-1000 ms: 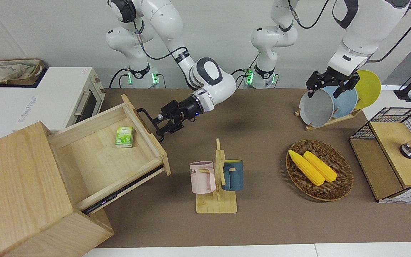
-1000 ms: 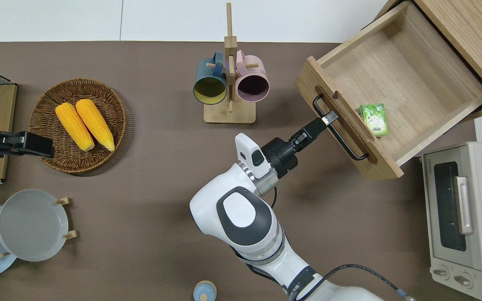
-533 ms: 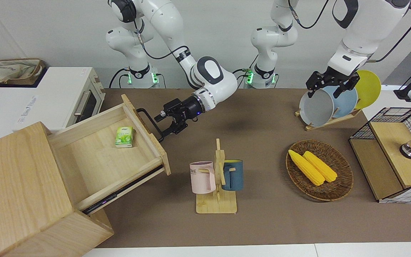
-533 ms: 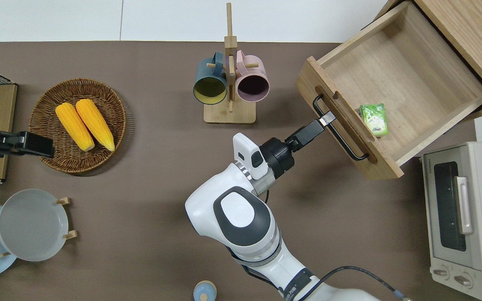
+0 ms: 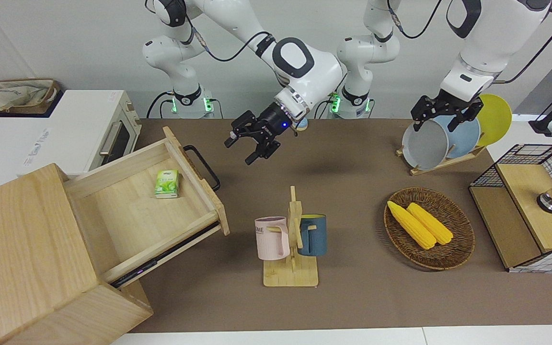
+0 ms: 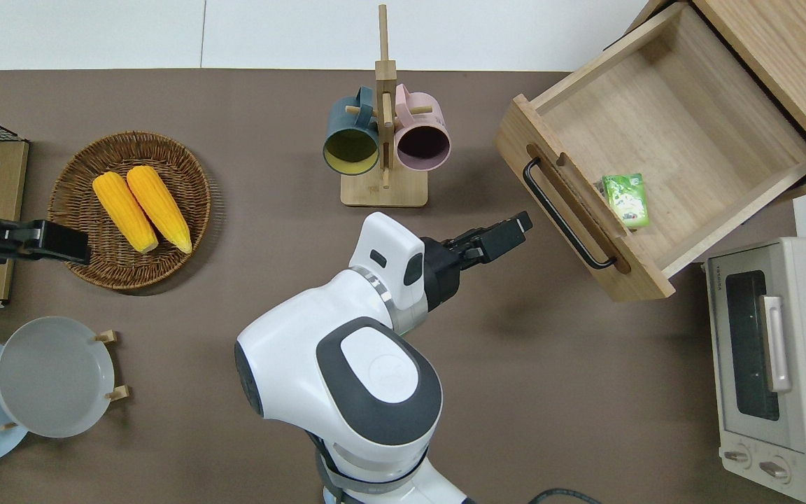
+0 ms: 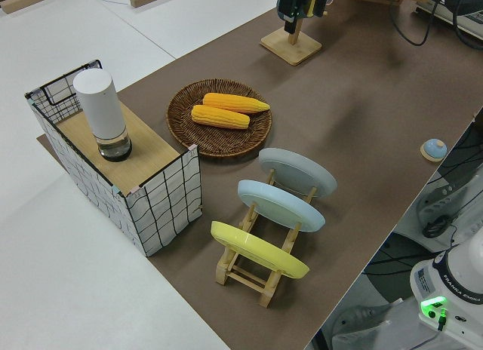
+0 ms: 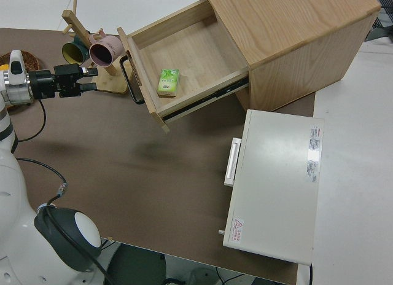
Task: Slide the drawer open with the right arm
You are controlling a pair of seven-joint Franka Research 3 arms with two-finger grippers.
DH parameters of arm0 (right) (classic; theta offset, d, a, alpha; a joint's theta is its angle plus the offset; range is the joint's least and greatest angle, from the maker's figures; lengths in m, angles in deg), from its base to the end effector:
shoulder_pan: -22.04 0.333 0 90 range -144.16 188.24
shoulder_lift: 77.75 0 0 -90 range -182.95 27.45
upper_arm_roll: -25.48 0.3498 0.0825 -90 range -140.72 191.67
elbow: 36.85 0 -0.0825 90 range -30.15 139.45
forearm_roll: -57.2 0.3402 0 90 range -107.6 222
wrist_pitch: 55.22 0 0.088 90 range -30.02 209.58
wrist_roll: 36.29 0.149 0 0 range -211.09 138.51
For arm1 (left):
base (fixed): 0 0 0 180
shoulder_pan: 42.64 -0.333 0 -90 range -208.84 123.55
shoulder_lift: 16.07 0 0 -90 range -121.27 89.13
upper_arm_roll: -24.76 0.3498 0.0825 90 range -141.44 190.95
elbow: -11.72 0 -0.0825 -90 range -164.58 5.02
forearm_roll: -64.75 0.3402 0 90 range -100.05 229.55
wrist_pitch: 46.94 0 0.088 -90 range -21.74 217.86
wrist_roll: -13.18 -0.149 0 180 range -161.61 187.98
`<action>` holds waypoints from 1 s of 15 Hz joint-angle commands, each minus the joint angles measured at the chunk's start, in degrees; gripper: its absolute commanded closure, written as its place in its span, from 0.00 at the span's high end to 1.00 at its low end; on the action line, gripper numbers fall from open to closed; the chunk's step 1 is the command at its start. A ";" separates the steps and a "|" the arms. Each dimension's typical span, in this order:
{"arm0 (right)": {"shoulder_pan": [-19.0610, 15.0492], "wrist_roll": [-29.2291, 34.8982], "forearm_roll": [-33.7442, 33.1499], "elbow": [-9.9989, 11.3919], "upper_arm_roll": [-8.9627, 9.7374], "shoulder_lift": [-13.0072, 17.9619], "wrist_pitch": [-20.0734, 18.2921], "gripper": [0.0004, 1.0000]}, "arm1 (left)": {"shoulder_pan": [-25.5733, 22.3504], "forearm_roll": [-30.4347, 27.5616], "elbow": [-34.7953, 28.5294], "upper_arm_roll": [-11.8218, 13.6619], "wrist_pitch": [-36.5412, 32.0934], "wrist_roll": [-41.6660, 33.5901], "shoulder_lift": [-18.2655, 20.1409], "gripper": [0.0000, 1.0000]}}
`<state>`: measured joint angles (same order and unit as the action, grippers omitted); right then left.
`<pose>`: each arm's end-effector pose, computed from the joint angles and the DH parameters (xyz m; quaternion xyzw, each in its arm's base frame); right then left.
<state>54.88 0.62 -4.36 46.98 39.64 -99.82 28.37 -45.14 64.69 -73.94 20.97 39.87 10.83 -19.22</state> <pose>0.5313 0.3254 0.5134 0.8599 0.1155 0.1920 0.4586 0.5226 -0.0109 0.6154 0.9993 -0.0318 -0.0174 0.0025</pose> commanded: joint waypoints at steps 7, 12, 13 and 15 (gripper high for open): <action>-10.15 -3.06 30.85 -1.74 -0.28 14.94 1.58 0.99 | 0.39 1.02 0.49 0.01 -1.03 0.60 0.25 0.99; -20.08 -8.33 46.06 -1.13 -0.54 22.33 1.58 0.99 | 0.30 1.02 0.49 0.01 -1.03 0.60 0.16 0.99; -22.01 -9.82 48.79 -0.78 -0.81 23.82 1.58 0.99 | 0.39 1.02 0.58 0.01 -1.03 0.60 0.25 0.99; -25.62 -11.85 53.19 0.45 -1.51 26.02 1.58 0.99 | 0.39 1.02 0.58 0.01 -1.03 0.60 0.25 0.99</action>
<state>34.86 -7.61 41.90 44.11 38.31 -77.99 28.64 -45.14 64.69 -73.94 20.97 39.87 10.83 -19.22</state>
